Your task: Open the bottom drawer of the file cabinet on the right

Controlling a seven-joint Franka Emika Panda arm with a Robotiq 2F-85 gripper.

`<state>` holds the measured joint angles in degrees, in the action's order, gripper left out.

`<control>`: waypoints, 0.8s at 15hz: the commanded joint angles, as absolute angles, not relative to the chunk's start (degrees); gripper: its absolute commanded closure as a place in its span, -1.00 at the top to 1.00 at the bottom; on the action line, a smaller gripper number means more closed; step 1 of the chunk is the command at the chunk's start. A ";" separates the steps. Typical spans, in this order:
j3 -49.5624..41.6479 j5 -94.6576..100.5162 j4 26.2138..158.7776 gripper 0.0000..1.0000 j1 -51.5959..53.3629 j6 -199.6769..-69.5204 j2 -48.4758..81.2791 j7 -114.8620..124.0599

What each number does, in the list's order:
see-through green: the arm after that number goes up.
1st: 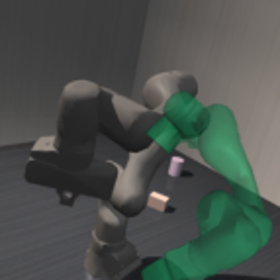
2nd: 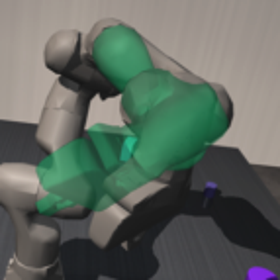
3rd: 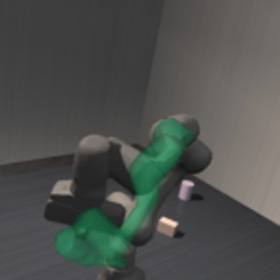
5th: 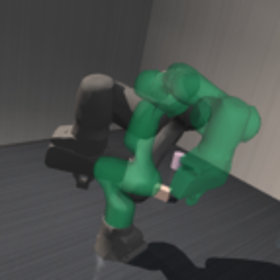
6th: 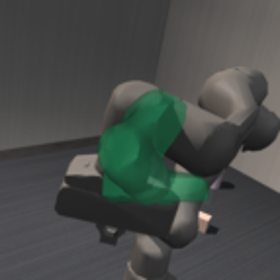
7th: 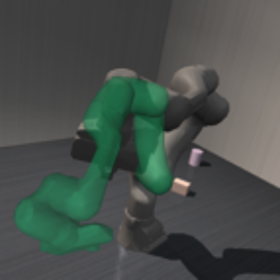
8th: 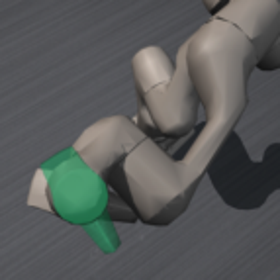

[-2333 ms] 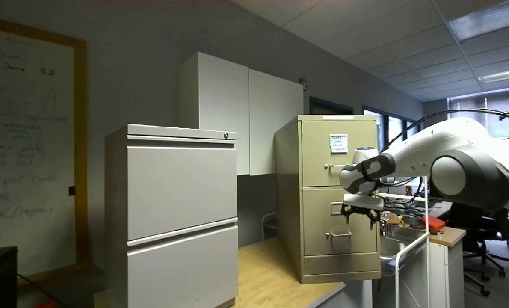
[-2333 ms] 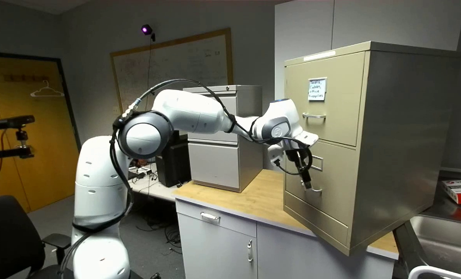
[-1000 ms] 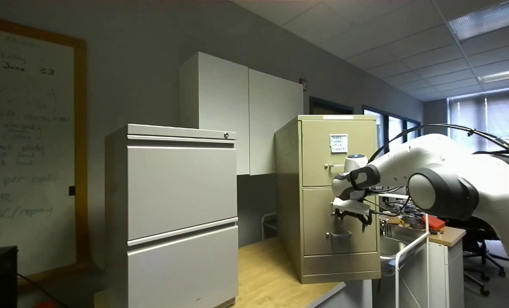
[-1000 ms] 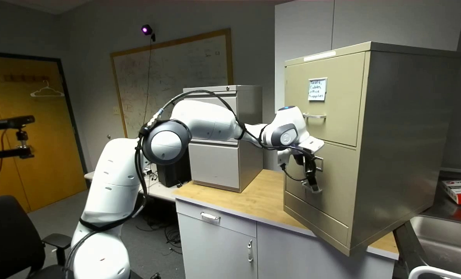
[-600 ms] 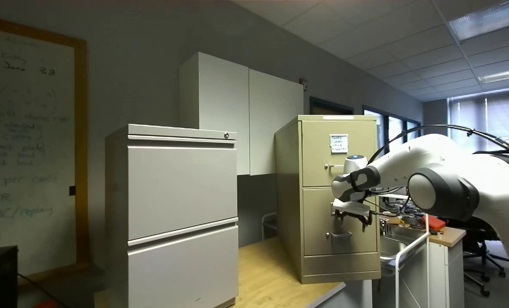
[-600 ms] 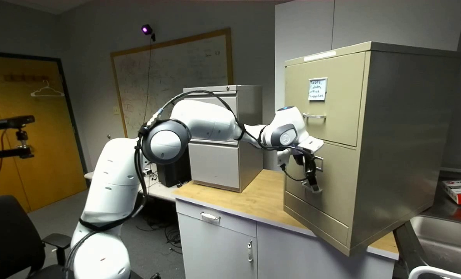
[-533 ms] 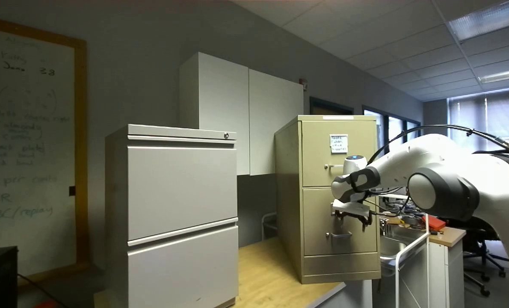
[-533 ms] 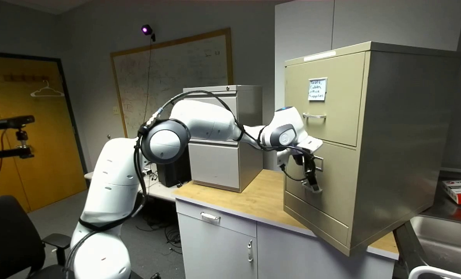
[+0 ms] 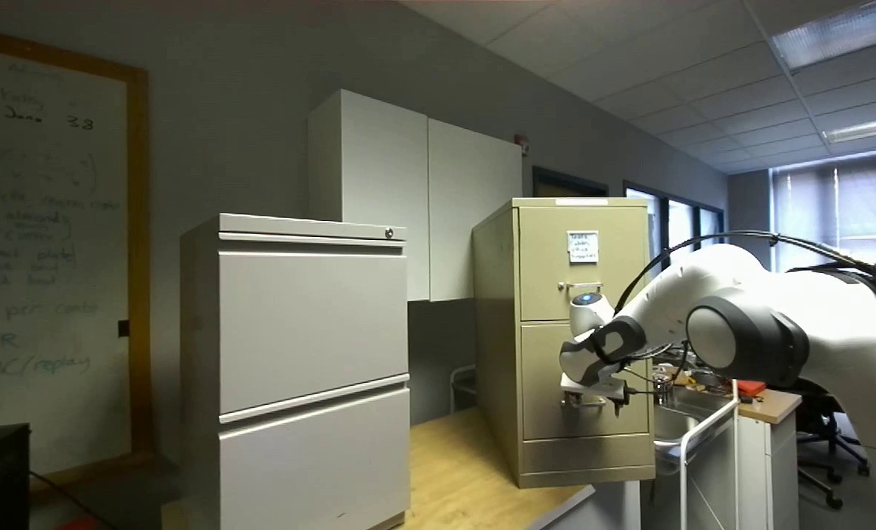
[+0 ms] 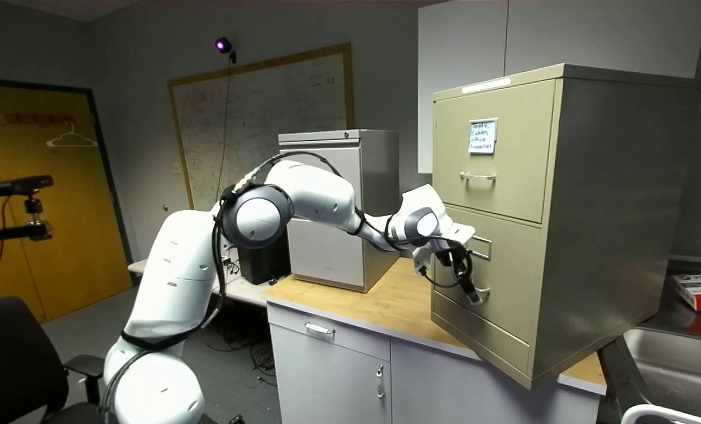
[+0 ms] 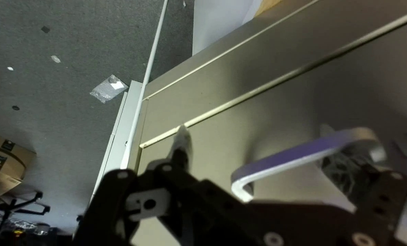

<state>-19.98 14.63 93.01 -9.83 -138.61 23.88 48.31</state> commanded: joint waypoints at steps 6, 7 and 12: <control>-22.73 20.28 92.82 0.50 -7.49 -142.72 27.16 52.63; -22.56 20.14 93.02 0.37 -7.39 -142.24 26.98 52.30; -20.83 16.58 93.74 -0.35 -7.26 -141.05 26.15 52.99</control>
<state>-21.58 18.51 93.74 -7.02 -141.00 23.59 51.06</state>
